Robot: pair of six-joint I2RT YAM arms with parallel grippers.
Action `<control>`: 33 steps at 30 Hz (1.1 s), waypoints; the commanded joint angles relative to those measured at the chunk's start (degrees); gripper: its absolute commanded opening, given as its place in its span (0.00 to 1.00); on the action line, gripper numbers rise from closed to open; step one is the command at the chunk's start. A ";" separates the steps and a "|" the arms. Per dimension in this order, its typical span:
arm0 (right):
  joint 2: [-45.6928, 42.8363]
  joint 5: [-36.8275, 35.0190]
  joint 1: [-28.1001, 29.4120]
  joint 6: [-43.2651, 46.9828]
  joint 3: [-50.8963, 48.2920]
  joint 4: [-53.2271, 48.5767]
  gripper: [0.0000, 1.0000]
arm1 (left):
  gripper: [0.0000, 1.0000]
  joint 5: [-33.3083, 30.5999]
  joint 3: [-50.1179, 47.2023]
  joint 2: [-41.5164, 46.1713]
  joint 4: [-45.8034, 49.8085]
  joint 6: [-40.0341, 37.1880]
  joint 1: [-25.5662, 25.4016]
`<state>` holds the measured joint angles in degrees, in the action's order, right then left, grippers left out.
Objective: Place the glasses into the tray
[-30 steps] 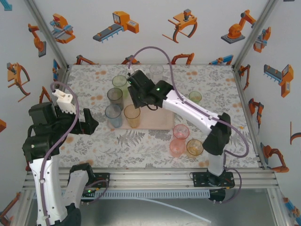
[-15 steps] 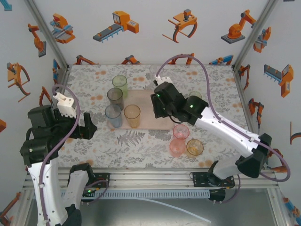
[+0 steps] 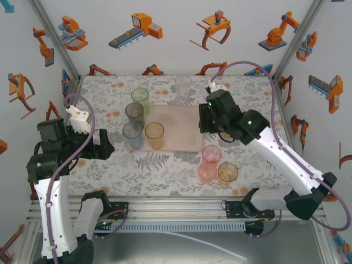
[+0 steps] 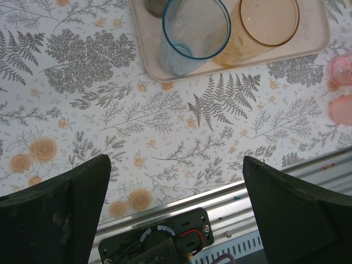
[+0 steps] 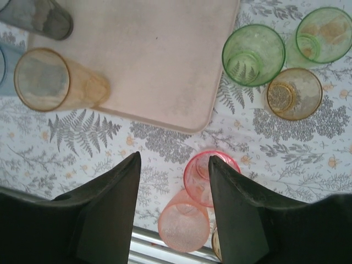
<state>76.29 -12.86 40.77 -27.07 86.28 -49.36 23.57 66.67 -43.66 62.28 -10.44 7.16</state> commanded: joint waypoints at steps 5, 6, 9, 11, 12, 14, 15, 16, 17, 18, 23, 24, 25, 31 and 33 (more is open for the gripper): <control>10.85 5.03 -6.95 5.03 11.73 1.41 0.51 | 0.97 0.16 -0.27 -0.29 -0.81 -0.45 0.14; 12.02 5.27 -7.78 5.19 12.56 2.00 0.51 | 0.97 0.24 -0.22 -0.52 -0.82 -0.38 0.14; 15.47 6.25 -10.47 5.93 14.33 5.16 0.51 | 0.97 0.42 -0.13 -0.96 -0.99 -0.17 0.18; 17.96 7.23 -12.28 5.98 15.48 7.56 0.51 | 0.97 0.59 -0.25 -1.01 -1.28 0.19 0.14; 19.48 7.72 -13.19 5.95 16.64 8.44 0.51 | 0.97 0.92 -0.32 -1.23 -1.32 0.27 0.15; 22.59 8.91 -14.48 6.38 18.85 10.35 0.51 | 0.97 1.72 -0.25 -1.35 -1.25 0.35 0.14; 24.13 9.53 -15.08 6.52 20.06 11.52 0.51 | 0.97 2.06 -0.14 -1.54 -1.17 0.24 0.13; 25.94 10.18 -15.48 6.72 21.35 12.68 0.51 | 0.97 2.09 -0.05 -1.63 -1.16 0.07 0.14; 27.62 10.58 -15.93 6.87 22.65 13.47 0.51 | 0.97 2.05 0.05 -1.83 -1.16 -0.09 0.14; 29.55 11.06 -16.28 6.94 24.52 13.97 0.51 | 0.97 1.84 0.22 -1.95 -1.16 -0.11 0.07; 38.72 13.39 -17.64 8.07 33.44 17.10 0.51 | 0.97 2.53 -0.11 -3.06 -1.89 0.26 0.05; 40.87 13.46 -17.79 8.12 35.68 17.07 0.51 | 0.97 2.81 -0.56 -3.22 -2.48 0.71 0.07; 42.71 13.65 -17.98 8.17 37.66 17.26 0.51 | 0.97 3.24 -0.94 -3.30 -2.87 1.07 0.07; 52.18 14.10 -18.36 7.60 48.18 16.69 0.51 | 0.97 5.74 -1.02 -3.77 -3.12 -0.79 -0.01; 54.76 14.14 -18.35 7.59 51.19 16.35 0.51 | 0.97 6.35 -0.59 -3.89 -3.39 -1.04 -0.09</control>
<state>129.14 0.62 22.79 -19.88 132.90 -33.61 27.16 66.13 -47.55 59.90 -10.11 7.16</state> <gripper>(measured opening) 0.508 0.971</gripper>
